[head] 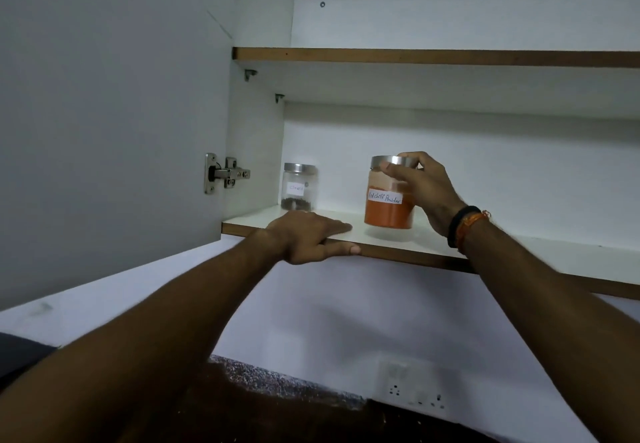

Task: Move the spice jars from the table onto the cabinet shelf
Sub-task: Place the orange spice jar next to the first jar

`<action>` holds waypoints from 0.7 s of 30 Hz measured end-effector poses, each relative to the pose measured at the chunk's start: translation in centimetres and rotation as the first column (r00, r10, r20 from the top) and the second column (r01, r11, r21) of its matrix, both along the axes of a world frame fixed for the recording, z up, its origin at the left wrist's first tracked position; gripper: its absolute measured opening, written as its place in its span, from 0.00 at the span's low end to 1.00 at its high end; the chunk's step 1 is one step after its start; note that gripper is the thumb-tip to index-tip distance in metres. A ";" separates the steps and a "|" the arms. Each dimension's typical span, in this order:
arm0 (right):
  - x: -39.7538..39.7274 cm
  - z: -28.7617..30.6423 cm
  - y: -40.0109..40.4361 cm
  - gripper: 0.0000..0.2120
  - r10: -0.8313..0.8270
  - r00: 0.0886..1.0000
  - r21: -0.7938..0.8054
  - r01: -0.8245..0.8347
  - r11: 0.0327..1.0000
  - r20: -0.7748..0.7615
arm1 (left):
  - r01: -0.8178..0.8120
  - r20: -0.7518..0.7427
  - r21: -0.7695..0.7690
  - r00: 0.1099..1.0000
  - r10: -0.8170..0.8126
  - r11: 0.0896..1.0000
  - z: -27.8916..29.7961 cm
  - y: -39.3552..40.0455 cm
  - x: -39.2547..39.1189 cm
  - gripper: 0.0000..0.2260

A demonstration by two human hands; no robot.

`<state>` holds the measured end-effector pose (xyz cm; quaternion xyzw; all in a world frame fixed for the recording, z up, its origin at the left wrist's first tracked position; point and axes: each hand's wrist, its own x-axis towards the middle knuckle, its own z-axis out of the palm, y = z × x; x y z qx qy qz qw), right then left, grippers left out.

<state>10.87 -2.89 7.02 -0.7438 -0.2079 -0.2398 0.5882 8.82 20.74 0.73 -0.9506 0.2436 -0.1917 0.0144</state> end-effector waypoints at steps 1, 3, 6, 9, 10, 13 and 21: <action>0.9 0.1 0.3 0.20 0.010 1.000 -0.019 -0.010 1.000 -0.018 | 0.007 0.010 -0.002 1.000 -0.007 1.000 -0.2 0.0 0.0 0.41; 2.8 0.2 1.1 0.19 0.032 0.999 -0.048 -0.034 0.998 -0.037 | 0.013 0.020 0.007 1.000 -0.013 1.000 -0.1 0.2 0.3 0.39; 5.3 0.2 2.3 0.21 0.043 0.996 -0.078 -0.048 0.996 -0.074 | 0.015 0.017 0.020 1.000 -0.016 1.000 0.1 0.2 0.5 0.37; 7.5 0.1 3.3 0.22 0.069 0.990 -0.120 -0.084 0.989 -0.126 | 0.020 -0.002 0.015 1.000 -0.020 1.000 0.1 0.1 0.6 0.37; 8.2 0.2 3.6 0.21 0.074 0.988 -0.148 -0.094 0.985 -0.133 | 0.024 -0.005 0.011 1.000 -0.024 1.000 0.2 0.2 0.7 0.37; 9.6 0.6 4.0 0.18 0.092 0.988 -0.242 -0.121 0.963 -0.127 | 0.039 -0.007 -0.004 0.999 -0.039 0.999 0.2 0.2 0.9 0.36; 12.6 1.6 5.3 0.23 0.025 0.988 -0.250 -0.063 0.966 -0.154 | 0.057 0.019 -0.029 0.998 -0.056 0.998 0.0 0.4 1.3 0.36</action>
